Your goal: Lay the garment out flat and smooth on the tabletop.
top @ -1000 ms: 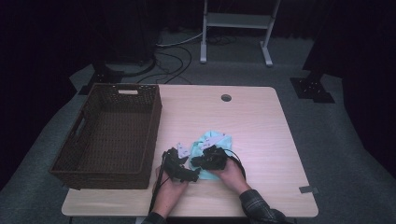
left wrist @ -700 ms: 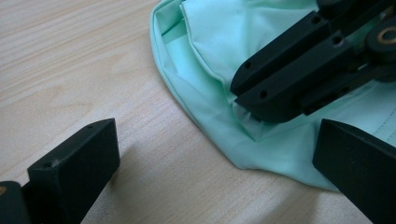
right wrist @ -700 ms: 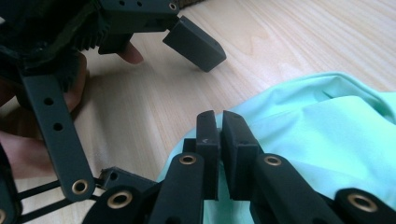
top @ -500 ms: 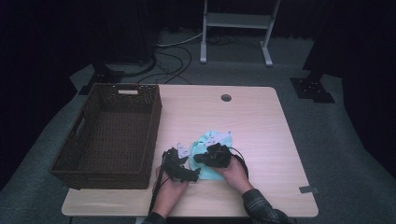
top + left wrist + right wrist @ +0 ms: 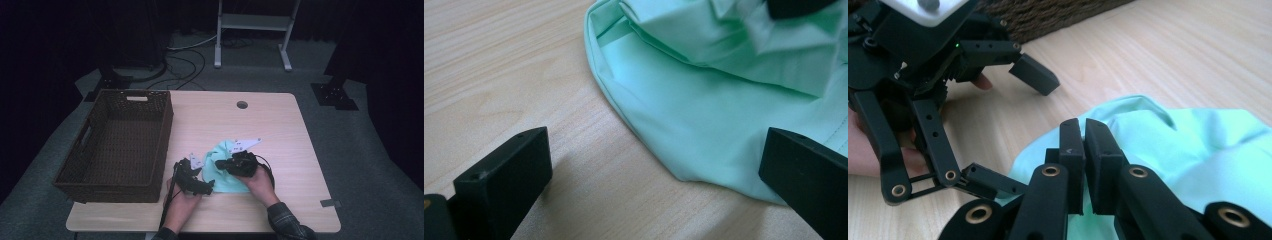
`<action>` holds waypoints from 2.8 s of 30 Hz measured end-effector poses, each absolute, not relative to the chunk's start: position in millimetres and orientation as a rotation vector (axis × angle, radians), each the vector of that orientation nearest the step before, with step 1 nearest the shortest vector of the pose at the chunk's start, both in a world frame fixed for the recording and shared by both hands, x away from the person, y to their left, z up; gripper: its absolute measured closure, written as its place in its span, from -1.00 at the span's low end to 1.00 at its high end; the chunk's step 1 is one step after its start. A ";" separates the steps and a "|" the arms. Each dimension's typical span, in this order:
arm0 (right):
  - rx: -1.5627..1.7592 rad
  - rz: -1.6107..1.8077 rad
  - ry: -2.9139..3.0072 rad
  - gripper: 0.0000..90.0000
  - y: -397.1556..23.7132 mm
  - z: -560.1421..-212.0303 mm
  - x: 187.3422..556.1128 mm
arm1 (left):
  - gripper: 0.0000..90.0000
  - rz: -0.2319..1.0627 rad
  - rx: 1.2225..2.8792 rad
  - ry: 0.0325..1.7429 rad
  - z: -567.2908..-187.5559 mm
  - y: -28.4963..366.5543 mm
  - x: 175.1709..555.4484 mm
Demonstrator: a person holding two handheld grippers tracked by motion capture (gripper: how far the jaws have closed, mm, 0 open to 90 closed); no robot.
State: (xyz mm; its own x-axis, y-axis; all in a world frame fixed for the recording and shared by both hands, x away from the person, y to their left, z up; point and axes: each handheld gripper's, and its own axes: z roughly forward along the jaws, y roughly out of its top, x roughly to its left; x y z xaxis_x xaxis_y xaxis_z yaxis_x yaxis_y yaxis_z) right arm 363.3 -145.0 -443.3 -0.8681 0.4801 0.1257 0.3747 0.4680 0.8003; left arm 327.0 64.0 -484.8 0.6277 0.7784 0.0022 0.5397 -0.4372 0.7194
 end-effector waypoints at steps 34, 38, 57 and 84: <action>0.868 1.297 2.485 0.93 -209.5 -450.0 362.9 | -1.00 0.438 2.152 1.026 -484.6 64.1 327.0; 0.871 1.282 2.473 0.92 -213.5 -449.7 362.2 | -1.00 0.438 2.152 1.026 -484.6 64.1 327.0; 0.948 1.213 2.441 0.93 -238.9 -459.9 363.6 | -1.00 0.438 2.153 1.026 -484.6 63.8 327.2; 1.028 1.124 2.404 0.93 -261.5 -463.0 357.3 | -1.00 0.438 2.152 1.026 -484.7 63.8 327.3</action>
State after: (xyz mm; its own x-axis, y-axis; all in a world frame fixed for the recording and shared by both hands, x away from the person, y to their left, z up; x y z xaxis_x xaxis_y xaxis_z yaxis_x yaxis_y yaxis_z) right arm 357.3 -261.5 -463.0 -0.7013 0.7121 0.0330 0.4819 0.4394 0.7581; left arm 327.3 63.8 -484.7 0.6288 0.7776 0.0030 0.5397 -0.4391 0.7183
